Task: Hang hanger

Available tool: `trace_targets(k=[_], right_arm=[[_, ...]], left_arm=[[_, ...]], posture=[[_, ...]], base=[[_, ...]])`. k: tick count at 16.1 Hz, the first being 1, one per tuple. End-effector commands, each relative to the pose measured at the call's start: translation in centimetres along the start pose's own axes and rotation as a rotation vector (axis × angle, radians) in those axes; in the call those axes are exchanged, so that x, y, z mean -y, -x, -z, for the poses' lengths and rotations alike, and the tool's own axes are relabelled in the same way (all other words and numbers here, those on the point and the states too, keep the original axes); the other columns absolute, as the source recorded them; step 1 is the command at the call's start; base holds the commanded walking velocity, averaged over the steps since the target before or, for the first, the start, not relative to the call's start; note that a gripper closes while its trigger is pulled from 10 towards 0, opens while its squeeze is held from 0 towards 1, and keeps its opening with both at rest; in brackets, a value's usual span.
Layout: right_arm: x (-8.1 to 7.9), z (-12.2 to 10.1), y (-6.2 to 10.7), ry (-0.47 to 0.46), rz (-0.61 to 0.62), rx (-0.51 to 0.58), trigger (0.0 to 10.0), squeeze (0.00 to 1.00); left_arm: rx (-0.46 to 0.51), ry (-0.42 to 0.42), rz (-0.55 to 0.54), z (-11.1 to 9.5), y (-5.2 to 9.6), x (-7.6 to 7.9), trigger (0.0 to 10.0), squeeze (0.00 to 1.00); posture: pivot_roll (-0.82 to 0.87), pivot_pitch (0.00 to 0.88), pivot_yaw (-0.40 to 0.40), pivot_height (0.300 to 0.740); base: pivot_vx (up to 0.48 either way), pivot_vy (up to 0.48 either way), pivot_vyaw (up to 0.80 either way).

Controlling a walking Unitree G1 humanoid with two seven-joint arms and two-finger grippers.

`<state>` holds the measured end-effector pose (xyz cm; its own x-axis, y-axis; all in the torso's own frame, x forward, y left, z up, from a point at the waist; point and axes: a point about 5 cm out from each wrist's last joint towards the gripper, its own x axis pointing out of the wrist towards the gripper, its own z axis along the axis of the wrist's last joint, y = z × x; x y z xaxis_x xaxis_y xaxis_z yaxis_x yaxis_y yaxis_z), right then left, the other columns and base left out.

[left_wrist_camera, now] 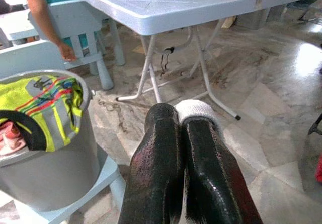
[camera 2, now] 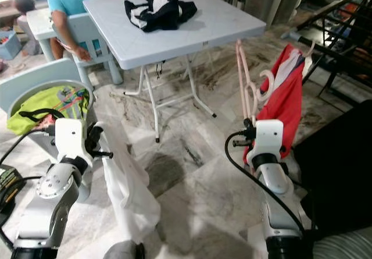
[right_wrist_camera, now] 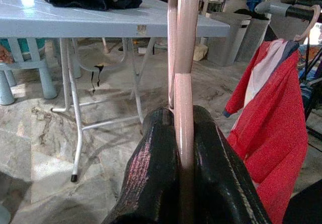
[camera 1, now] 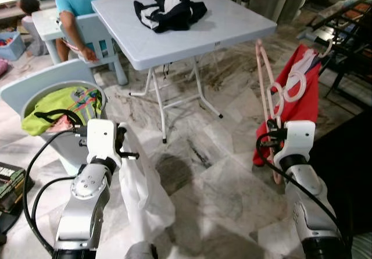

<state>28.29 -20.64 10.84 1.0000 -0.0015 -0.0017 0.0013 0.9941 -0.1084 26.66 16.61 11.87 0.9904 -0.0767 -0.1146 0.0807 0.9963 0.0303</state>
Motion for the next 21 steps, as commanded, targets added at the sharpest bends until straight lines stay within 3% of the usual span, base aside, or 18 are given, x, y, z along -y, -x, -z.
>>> trace_targets(k=[1,4,10,13,17,19,21], right_arm=[[-0.7,-1.4,-0.4,0.021,-0.045,0.050,10.0,0.00],[-1.6,-2.5,-0.9,0.015,-0.112,0.093,10.0,0.00],[-2.2,-2.3,-0.7,0.025,-0.136,0.102,10.0,0.00],[-2.6,-2.1,-0.4,0.032,-0.159,0.100,10.0,0.00],[-2.5,-2.0,-0.5,0.039,-0.164,0.102,10.0,0.00],[-2.8,-1.9,-0.5,0.039,-0.169,0.101,10.0,0.00],[-3.2,-1.9,-0.4,0.051,-0.191,0.109,10.0,0.00]], left_arm=[[0.042,0.004,0.006,-1.1,0.0,-0.1,10.0,0.00],[0.064,0.024,-0.007,-1.8,-0.9,0.0,10.0,0.00],[0.092,0.030,-0.008,-2.7,-0.9,0.0,10.0,0.00],[0.097,-0.014,-0.056,-2.3,-1.1,-0.4,10.0,0.00],[0.199,-0.021,-0.072,-5.2,-1.7,-0.3,10.0,0.00],[0.240,0.024,-0.096,-6.5,-1.8,-0.9,10.0,0.00],[0.242,0.017,-0.111,-6.6,-2.0,-1.3,10.0,0.00]], posture=[[0.02,0.000,-0.011,0.740],[0.01,0.000,-0.009,0.740],[0.02,0.000,-0.024,0.740],[0.02,0.000,-0.023,0.740],[0.03,0.000,-0.024,0.740],[0.03,0.000,-0.026,0.740],[0.03,0.000,-0.027,0.740]], base=[[0.251,0.000,0.00],[0.283,0.000,0.00],[0.444,0.000,0.00],[0.459,0.000,0.00],[0.397,0.217,0.00],[0.382,0.291,0.00],[0.379,0.292,0.00]])
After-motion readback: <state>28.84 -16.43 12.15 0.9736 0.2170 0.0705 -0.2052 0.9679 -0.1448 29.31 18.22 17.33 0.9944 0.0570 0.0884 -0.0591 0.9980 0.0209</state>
